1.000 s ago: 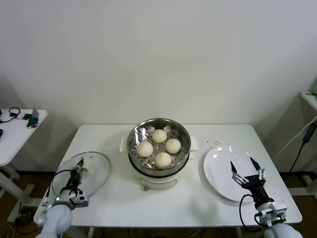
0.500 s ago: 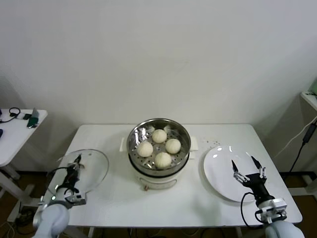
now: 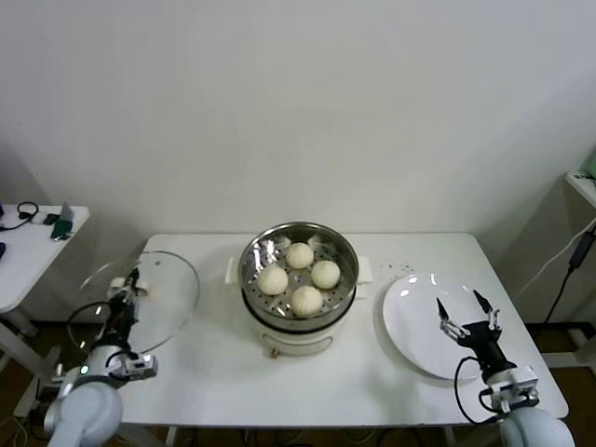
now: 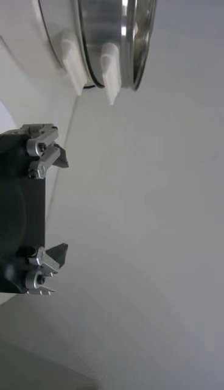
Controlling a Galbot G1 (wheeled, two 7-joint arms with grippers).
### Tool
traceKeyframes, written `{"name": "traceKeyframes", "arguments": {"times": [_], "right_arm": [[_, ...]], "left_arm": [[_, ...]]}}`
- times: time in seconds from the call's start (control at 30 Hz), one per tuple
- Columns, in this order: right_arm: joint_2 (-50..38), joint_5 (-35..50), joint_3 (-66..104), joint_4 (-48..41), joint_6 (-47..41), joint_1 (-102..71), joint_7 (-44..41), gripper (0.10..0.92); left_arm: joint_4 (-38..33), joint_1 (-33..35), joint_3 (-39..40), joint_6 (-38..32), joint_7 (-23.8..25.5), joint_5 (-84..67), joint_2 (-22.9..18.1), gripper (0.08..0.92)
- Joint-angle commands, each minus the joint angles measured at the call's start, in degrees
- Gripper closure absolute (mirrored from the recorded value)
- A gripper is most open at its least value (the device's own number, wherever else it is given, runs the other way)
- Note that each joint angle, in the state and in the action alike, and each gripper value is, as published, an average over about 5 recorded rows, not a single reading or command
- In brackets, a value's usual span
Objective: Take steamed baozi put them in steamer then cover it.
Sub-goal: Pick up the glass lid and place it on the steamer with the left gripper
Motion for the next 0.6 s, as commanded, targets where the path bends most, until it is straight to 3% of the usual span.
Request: {"name": "traceKeyframes", "arguments": {"times": [0.03,0.2,0.33,0.43,0.6], "right_arm": [[-3.54,0.12,-2.93,-2.73,-0.31,3.49,0.28,0.203],[-5.69,0.42,-5.0,-4.72,-0.63,6.46,0.24,0.203],[-5.93,0.36,-6.47,-5.88,-0.69,8.51,0.25,0.203],[-5.42,0.12,-7.26,-6.63,-0.64,9.48,0.25,0.203],[-4.59,-0.41,-7.14,-7.09,-0.44,9.51,0.17,0.203]], "left_arm": [[-13.6,0.54,5.61,15.14,-0.6,-4.84,8.11,0.844],[-15.57,-5.0,15.91,22.65,-1.26,-10.75,13.87,0.844],[-16.26,-12.04,26.84,26.99,-0.53,-12.63,16.04,0.844],[-15.5,-17.98,33.99,29.34,1.87,-11.76,14.6,0.844],[-11.98,-29.01,45.07,32.45,8.16,-5.71,7.86,0.844]]}}
